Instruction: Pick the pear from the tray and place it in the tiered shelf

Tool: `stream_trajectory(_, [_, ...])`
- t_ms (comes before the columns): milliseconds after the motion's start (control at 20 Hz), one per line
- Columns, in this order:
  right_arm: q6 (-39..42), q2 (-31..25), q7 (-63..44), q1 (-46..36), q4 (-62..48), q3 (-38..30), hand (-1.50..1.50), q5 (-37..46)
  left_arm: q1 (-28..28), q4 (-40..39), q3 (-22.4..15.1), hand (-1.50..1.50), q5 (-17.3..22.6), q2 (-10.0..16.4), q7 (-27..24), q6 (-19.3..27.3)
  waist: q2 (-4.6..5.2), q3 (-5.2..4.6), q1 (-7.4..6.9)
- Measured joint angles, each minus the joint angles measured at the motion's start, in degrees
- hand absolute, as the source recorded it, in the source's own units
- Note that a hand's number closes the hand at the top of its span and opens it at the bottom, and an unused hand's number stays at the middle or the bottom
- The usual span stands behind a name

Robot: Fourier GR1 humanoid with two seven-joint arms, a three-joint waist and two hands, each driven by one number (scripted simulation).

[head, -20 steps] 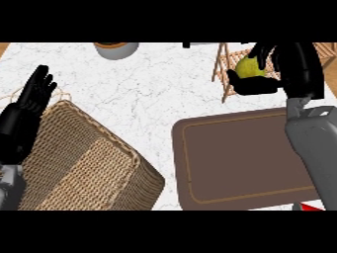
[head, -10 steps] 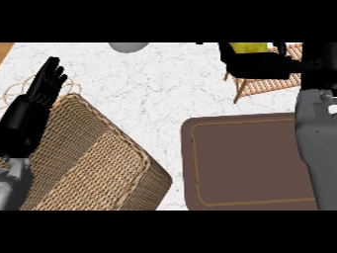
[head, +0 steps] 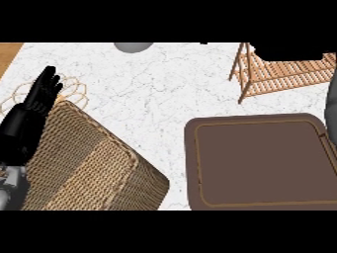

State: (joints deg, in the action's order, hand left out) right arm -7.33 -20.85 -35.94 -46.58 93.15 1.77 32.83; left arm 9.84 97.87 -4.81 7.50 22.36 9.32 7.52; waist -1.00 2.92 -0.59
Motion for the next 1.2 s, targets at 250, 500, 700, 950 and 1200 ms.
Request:
stream_trajectory(250, [5.58, -9.72, 2.75, -2.33, -4.47, 4.28, 1.50, 9.44, -1.12, 0.71, -0.50, 0.00, -0.09, -0.08, -0.22, -0.11, 0.03, 0.41, -1.19])
stream_trajectory(500, [6.14, -13.49, 6.36, -5.30, -8.73, 5.81, 1.50, 13.86, -1.69, 1.19, -0.93, 0.00, -0.11, -0.31, -0.37, -0.19, 0.14, 0.65, -1.91])
stream_trajectory(700, [4.18, -14.00, 10.97, -7.33, -11.97, 5.86, 1.50, 14.62, -1.57, 1.70, -1.42, 0.00, -0.08, -0.31, -0.89, -0.34, 0.31, 0.45, -2.51])
stream_trajectory(950, [3.93, -12.45, 16.17, -10.08, -16.60, 4.25, 1.50, 10.89, -1.52, 2.07, -1.73, 0.00, 0.03, -0.23, -0.42, -0.39, 0.39, 0.30, -2.62])
stream_trajectory(1200, [8.92, -13.66, 21.81, -11.47, -21.96, 5.66, 1.50, 9.26, -1.91, 2.54, -1.51, 0.00, 0.45, 0.04, -0.30, -0.43, 0.43, 0.24, -2.53])
